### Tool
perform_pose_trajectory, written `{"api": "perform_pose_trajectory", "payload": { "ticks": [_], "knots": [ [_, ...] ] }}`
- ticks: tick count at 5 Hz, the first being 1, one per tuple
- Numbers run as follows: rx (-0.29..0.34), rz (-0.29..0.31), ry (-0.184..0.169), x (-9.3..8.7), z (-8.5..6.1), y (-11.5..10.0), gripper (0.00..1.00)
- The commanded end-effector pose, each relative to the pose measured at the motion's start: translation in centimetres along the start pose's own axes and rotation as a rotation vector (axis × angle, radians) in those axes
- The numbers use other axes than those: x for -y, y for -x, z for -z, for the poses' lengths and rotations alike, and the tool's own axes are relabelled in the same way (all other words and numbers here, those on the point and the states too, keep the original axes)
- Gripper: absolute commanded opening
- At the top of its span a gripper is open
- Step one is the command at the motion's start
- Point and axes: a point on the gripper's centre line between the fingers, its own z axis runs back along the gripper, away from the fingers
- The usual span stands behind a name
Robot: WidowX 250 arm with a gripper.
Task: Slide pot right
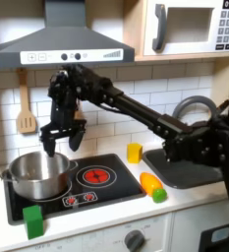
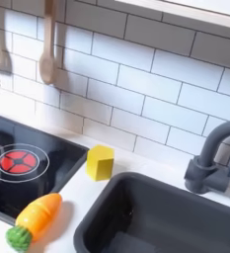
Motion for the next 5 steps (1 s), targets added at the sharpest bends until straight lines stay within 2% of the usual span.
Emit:
{"api": "perform_pose_trajectory", "payload": {
  "ticks": [1,5],
  "knots": [
    [-0.011,-0.03,-0.012,-1.3,0.9,-0.9,1.0],
    [-0.068,-0.02,-0.016,-2.0,3.2,-1.5,1.0]
  ]
}}
